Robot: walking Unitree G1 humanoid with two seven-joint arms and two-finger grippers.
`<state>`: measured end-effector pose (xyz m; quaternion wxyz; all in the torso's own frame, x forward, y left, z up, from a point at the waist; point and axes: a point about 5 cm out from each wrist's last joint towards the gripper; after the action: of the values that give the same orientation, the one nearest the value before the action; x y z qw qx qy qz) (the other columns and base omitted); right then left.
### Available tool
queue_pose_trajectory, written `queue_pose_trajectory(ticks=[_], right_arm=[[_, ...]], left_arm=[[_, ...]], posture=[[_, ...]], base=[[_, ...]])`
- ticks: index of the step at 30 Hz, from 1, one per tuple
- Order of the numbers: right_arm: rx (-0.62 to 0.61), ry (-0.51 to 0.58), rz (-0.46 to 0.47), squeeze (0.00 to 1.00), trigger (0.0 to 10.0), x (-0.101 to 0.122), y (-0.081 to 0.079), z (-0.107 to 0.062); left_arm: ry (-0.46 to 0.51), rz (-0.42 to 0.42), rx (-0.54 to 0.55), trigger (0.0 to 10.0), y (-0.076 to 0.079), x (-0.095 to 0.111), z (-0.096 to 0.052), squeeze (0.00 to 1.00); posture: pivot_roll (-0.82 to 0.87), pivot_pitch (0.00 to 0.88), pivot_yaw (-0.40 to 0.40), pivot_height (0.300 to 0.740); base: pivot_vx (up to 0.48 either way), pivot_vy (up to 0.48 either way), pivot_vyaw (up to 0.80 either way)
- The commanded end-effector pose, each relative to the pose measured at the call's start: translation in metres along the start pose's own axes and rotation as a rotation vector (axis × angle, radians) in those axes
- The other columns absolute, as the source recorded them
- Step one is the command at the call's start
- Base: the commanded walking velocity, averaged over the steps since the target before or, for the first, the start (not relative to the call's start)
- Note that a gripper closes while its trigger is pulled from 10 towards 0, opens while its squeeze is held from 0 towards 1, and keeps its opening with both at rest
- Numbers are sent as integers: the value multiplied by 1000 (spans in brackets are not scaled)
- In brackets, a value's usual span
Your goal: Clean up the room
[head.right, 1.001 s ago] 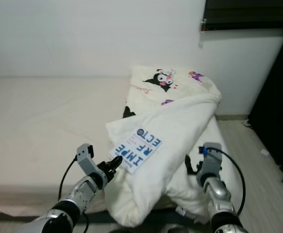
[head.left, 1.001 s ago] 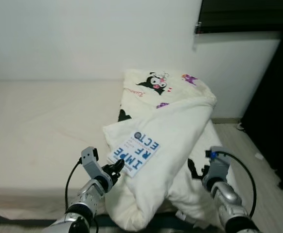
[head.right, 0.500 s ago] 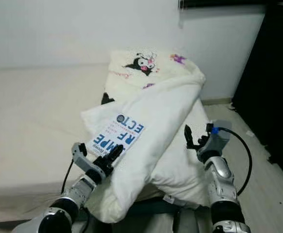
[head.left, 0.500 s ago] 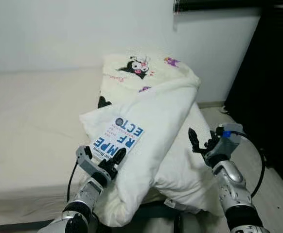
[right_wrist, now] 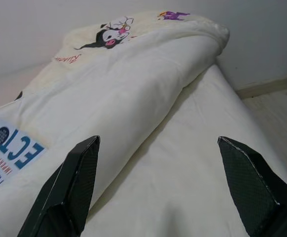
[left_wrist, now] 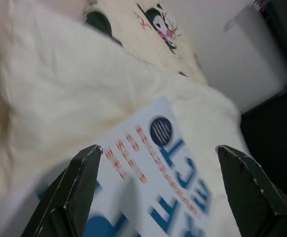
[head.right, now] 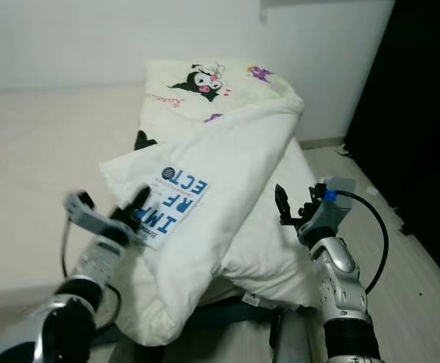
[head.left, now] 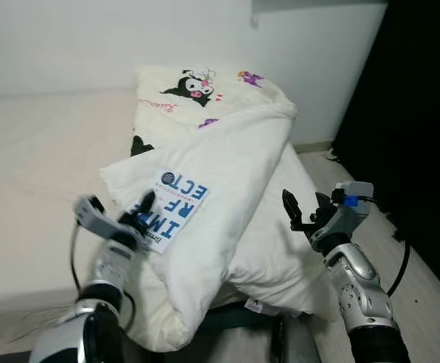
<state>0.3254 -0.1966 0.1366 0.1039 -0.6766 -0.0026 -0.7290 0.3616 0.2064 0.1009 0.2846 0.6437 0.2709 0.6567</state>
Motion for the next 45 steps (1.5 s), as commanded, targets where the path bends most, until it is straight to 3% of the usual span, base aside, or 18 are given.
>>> queue_pose_trajectory(ticks=[1,6,12,16,21,30,33,36,37,42,43,45], right_arm=[[19,-8,1,0,10000,1,-6,2],[29,-14,-7,0,10000,0,-10,3],[98,-33,-23,0,10000,-4,-25,3],[139,-36,-31,0,10000,-3,-33,4],[138,-41,-31,0,10000,-3,-35,6],[136,-43,-28,0,10000,-3,-36,6],[133,-49,-30,0,10000,-4,-36,5],[131,-52,-32,0,10000,-4,-35,6],[130,-52,-33,0,10000,-4,-34,6],[129,-52,-34,0,10000,-3,-33,7],[128,-51,-37,0,10000,-3,-33,7],[127,-50,-39,0,10000,-2,-32,8]], left_arm=[[-22,62,39,10000,-8,-1,-4,0],[-43,77,109,10000,-23,-6,-14,0],[-84,96,164,10000,-42,-25,-35,0],[-54,136,229,10000,-56,-15,-43,0],[-29,133,253,10000,-60,-5,-43,0],[-30,100,266,10000,-61,-10,-46,0],[-48,68,254,10000,-61,-16,-48,0],[-70,-42,168,9922,-51,-24,-44,0],[-91,-91,107,5529,-44,-29,-42,0],[-104,-120,66,5529,-39,-32,-41,0],[-115,-144,32,314,-34,-35,-40,0],[-124,-156,11,0,-30,-39,-39,0]], posture=[[-53,137,12,446],[-49,136,13,431],[-38,136,12,417],[-25,134,3,417],[-17,132,2,417],[-18,133,8,417],[-16,130,6,417],[-14,125,1,417],[-14,125,1,417],[-14,125,1,417],[-16,122,1,417],[-17,120,0,417]], base=[[0,0,0],[0,0,0],[0,0,0],[0,0,0],[0,0,0],[0,0,0],[0,0,0],[0,0,0],[0,0,0],[0,0,0],[0,0,0],[0,0,0]])
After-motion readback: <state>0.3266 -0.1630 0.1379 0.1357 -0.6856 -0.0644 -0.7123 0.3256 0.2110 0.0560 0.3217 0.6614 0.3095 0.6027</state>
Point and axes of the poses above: a point about 5 cm out from each wrist's last joint towards the gripper, its own z axis pointing out of the wrist towards the gripper, its own x axis along the axis of the wrist's last joint, y = z × x, and after that the axes turned 4 degrees about -z, right-handed
